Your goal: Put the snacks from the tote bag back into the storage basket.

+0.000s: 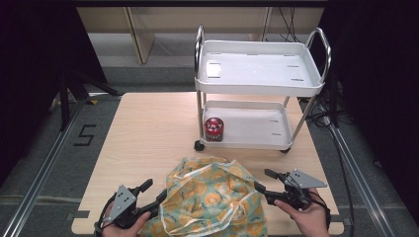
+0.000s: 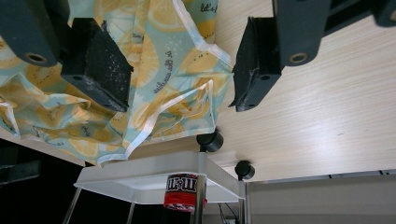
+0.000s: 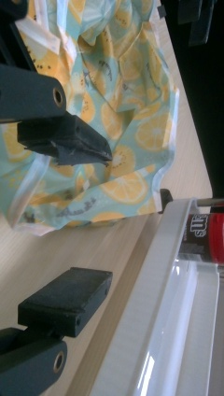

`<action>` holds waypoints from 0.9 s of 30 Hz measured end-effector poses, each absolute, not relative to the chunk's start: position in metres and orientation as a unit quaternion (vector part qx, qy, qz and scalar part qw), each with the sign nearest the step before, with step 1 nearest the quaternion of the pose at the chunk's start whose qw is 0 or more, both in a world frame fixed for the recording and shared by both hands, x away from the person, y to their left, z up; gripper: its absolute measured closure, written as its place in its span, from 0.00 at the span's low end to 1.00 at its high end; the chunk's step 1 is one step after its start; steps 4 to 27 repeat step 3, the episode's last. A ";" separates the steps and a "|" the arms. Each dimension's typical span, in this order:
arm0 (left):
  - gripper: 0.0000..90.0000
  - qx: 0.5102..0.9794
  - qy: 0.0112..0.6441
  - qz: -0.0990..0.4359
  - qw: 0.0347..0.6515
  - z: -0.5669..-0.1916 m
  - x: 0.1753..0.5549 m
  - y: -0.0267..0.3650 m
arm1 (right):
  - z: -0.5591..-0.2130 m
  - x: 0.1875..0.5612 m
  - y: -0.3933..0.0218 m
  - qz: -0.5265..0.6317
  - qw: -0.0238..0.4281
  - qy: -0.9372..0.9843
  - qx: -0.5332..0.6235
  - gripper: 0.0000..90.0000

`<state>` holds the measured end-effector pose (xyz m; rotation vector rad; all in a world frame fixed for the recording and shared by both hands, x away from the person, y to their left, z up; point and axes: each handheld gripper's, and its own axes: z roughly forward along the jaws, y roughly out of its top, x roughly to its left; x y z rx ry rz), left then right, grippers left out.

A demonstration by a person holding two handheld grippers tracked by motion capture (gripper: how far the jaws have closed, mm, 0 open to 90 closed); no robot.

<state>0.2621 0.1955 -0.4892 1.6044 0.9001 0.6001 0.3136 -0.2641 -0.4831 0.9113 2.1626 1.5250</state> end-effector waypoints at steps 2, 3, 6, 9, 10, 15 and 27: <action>0.40 0.682 0.386 0.255 0.567 -0.490 0.262 0.196 | -0.484 0.314 -0.265 0.542 0.175 0.758 0.318 0.41; 0.40 0.681 0.386 0.255 0.567 -0.490 0.263 0.196 | -0.482 0.311 -0.266 0.536 0.167 0.756 0.337 0.41; 0.40 0.681 0.386 0.255 0.567 -0.490 0.263 0.196 | -0.482 0.311 -0.266 0.536 0.167 0.756 0.337 0.41; 0.40 0.681 0.386 0.255 0.567 -0.490 0.263 0.196 | -0.482 0.311 -0.266 0.536 0.167 0.756 0.337 0.41; 0.40 0.681 0.386 0.255 0.567 -0.490 0.263 0.196 | -0.482 0.311 -0.266 0.536 0.167 0.756 0.337 0.41; 0.40 0.681 0.386 0.255 0.567 -0.490 0.263 0.196 | -0.482 0.311 -0.266 0.536 0.167 0.756 0.337 0.41; 0.40 0.681 0.386 0.255 0.567 -0.490 0.263 0.196 | -0.482 0.311 -0.266 0.536 0.167 0.756 0.337 0.41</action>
